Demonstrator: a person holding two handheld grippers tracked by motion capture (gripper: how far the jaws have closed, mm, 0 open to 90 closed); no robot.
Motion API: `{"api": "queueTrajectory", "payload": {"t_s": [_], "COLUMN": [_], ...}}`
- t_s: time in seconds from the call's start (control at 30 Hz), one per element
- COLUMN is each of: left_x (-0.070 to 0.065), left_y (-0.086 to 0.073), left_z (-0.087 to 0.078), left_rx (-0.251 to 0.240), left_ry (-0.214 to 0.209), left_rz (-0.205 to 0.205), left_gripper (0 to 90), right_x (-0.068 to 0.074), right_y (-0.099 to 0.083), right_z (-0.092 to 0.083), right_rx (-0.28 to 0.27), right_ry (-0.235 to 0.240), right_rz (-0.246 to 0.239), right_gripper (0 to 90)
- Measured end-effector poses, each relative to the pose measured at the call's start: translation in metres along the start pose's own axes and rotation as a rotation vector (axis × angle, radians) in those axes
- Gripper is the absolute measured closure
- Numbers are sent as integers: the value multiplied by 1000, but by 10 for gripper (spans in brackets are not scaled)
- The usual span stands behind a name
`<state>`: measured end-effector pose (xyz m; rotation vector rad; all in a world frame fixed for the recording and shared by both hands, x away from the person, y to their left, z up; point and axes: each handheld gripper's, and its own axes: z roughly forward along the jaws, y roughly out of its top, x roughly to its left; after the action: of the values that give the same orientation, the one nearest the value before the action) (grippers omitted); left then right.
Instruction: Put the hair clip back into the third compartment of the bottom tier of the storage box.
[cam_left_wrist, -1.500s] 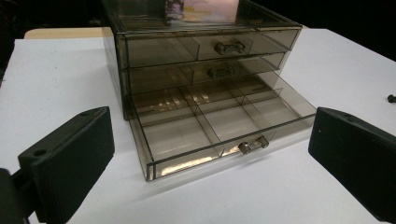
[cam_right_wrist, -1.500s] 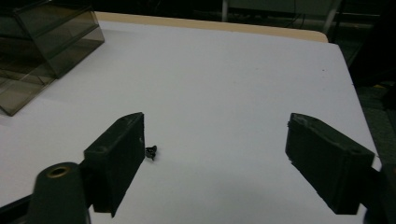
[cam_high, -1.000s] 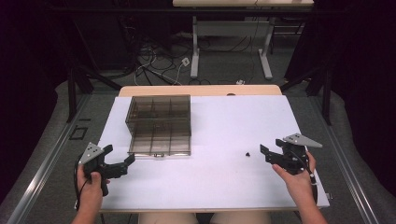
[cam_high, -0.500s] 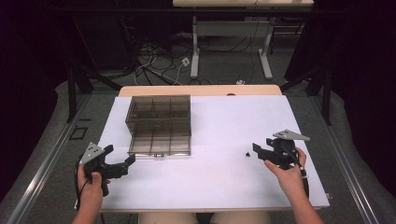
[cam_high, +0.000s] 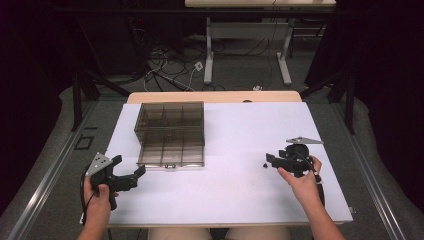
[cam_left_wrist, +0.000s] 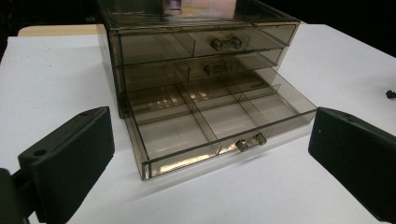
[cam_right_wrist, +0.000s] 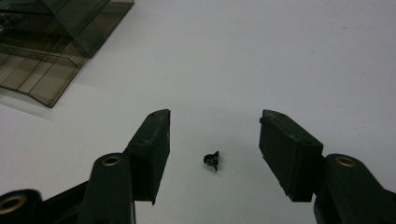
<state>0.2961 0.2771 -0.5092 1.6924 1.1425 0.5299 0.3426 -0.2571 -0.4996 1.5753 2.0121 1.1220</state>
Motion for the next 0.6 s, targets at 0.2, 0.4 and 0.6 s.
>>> {"api": "queueTrajectory", "payload": {"t_s": [0.2, 0.4, 0.6], "left_x": [0, 0, 0], "left_y": [0, 0, 0], "left_z": [0, 0, 0], "left_rx": [0, 2, -2], "left_ry": [0, 0, 0], "left_rz": [2, -5, -4], "left_gripper": [2, 2, 2], "right_x": [0, -1, -2], "right_y": [0, 0, -2], "right_z": [9, 16, 21], "right_rx": [29, 43, 79], "right_ry": [7, -4, -2], "right_rz": [20, 31, 67], "right_gripper": [447, 472, 507]}}
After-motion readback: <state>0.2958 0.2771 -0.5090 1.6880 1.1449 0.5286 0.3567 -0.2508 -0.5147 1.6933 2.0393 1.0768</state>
